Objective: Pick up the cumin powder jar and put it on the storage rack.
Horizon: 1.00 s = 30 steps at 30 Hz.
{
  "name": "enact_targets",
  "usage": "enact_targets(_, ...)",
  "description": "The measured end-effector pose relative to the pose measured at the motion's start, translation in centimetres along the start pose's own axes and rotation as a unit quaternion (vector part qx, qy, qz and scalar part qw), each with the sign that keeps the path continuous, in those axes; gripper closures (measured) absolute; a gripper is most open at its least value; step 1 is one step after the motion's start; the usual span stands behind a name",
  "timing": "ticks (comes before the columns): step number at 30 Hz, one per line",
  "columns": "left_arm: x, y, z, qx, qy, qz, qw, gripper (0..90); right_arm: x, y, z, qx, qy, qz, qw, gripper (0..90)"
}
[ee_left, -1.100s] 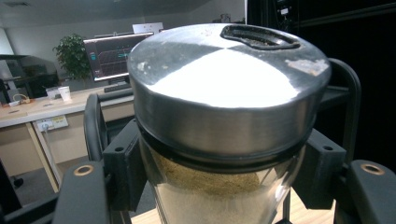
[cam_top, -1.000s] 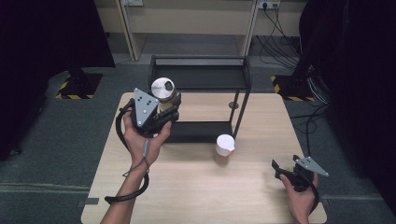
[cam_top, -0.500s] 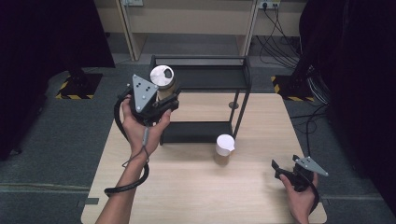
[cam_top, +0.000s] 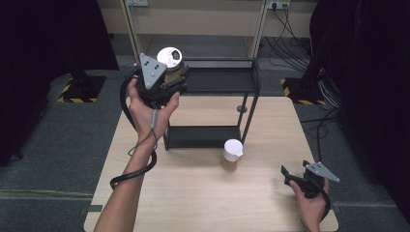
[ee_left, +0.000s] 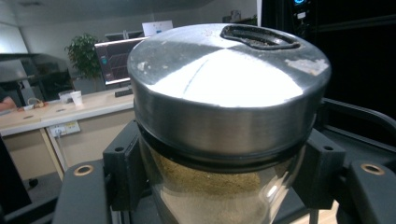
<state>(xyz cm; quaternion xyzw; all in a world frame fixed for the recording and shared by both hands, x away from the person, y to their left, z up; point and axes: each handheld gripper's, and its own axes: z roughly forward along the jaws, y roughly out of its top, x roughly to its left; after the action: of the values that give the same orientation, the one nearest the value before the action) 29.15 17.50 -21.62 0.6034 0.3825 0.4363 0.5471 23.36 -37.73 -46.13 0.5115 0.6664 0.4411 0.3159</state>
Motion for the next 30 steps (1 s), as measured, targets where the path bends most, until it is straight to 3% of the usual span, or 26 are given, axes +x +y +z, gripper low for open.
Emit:
enact_targets(7, 0.2, 0.1, 2.4, 0.034, 0.015, -0.010, 0.9993, 31.1, 0.0, 0.0, 0.0, 0.000, 0.001, -0.001, 1.0000, 6.0)
enact_targets(12, 0.2, 0.0, 3.4, 0.049, 0.027, -0.014, 0.9983, 31.1, 0.0, 0.0, 0.0, 0.001, 0.001, -0.004, 1.0000, 6.0)
enact_targets(17, 0.6, 0.1, 4.2, 0.064, 0.027, -0.024, 0.9973, 31.1, 0.0, 0.0, 0.0, 0.001, 0.001, -0.004, 1.0000, 6.0)
enact_targets(23, 1.0, 0.4, 5.1, 0.075, 0.027, -0.038, 0.9961, 31.1, 0.0, 0.0, 0.0, 0.001, 0.002, -0.006, 1.0000, 6.0)
enact_targets(26, 1.5, 0.2, 5.6, 0.074, 0.026, -0.059, 0.9951, 31.0, 0.0, 0.1, 0.0, 0.002, 0.001, -0.006, 1.0000, 6.0)
enact_targets(30, 1.6, -0.1, 5.7, 0.069, 0.026, -0.060, 0.9954, 31.0, 0.0, 0.0, 0.0, 0.001, 0.001, -0.007, 1.0000, 6.0)
